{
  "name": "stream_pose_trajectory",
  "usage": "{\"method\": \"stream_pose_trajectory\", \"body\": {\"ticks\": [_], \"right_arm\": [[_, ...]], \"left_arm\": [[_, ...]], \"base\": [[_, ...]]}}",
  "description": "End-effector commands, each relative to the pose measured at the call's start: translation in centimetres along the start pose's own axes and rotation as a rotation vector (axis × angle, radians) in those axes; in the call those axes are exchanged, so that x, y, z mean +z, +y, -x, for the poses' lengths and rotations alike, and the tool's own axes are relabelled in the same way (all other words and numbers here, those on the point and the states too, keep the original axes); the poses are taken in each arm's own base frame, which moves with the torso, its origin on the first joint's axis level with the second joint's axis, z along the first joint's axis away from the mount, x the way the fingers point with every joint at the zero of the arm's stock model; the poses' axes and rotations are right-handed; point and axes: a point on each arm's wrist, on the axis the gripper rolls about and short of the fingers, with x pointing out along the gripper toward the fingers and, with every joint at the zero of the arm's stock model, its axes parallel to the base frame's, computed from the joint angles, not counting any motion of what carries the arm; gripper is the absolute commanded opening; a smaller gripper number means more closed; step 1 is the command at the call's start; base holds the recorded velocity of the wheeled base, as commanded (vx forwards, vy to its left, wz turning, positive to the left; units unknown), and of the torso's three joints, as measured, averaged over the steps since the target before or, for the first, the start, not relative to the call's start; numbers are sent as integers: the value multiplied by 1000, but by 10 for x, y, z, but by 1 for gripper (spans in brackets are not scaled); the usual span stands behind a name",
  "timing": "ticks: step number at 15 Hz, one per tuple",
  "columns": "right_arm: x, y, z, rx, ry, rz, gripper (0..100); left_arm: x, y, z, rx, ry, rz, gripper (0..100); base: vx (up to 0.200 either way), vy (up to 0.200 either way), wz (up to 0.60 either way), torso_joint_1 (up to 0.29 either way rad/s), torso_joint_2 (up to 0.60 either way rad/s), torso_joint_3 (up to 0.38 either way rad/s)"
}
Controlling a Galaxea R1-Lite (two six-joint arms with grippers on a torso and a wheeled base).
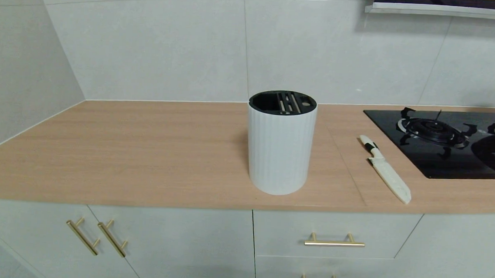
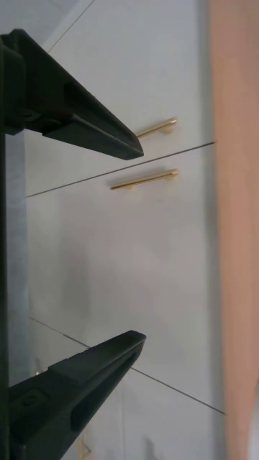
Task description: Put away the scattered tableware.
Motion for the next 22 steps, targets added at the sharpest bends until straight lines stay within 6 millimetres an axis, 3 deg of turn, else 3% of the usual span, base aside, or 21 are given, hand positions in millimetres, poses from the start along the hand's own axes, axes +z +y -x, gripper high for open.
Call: {"method": "stream_pose_trajectory", "body": {"ticks": [1,15,22], "right_arm": [[0,0,0,1,1,1,100],[0,0,0,1,1,1,100],[0,0,0,1,1,1,100]], "left_arm": [[0,0,0,0,0,1,100],[0,0,0,0,0,1,100],[0,0,0,0,0,0,100]], "base": [[0,0,0,217,-500,-281],[0,0,0,252,-551,-299],[0,0,0,127,-258,-136]]}}
